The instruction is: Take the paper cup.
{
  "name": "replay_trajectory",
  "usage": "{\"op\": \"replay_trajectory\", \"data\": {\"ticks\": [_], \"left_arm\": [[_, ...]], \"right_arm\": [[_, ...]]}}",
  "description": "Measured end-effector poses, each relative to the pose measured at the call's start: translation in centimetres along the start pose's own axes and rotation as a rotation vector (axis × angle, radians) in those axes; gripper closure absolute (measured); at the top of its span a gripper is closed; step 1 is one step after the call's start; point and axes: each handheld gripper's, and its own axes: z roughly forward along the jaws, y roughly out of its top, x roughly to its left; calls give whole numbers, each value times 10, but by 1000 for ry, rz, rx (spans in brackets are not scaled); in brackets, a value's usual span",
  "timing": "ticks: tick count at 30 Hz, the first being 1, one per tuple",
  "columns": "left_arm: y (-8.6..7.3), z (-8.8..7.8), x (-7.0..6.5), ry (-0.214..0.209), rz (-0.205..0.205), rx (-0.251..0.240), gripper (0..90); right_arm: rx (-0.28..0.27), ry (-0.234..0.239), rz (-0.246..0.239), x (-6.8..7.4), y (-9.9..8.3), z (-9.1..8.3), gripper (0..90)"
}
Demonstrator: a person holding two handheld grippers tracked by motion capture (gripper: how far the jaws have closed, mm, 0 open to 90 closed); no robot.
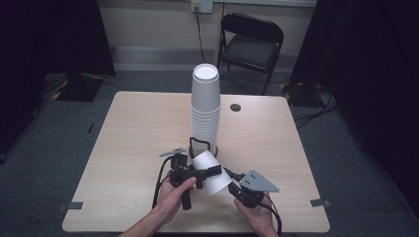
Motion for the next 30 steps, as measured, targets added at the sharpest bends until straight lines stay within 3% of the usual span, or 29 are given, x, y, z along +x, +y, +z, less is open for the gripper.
{"op": "replay_trajectory", "data": {"ticks": [4,7,10,15,17,19,20,22,26,30], "left_arm": [[3,-2,0,-11,7,2,68],[6,-5,2,-10,-13,-9,82],[9,-8,3,4,-8,-28,108],[12,-8,1,20,48,-25,93],[15,-10,1,36,75,-39,132],[17,-12,2,34,64,-53,155],[18,-13,2,52,73,-60,155],[20,-15,2,66,121,-71,155],[24,-19,1,80,177,-91,155],[29,-23,-3,111,279,-123,155]], "right_arm": [[-2,-3,-4,1,3,-1,848],[-5,4,-6,2,3,-1,848],[2,10,-12,4,3,-1,850],[6,17,-2,4,4,-4,851],[14,21,-6,4,4,-5,852],[22,29,1,5,3,-6,853],[26,31,3,6,3,-6,857],[38,41,8,6,2,-7,858],[69,53,18,3,1,-9,858],[128,67,4,5,2,-11,859]]}}
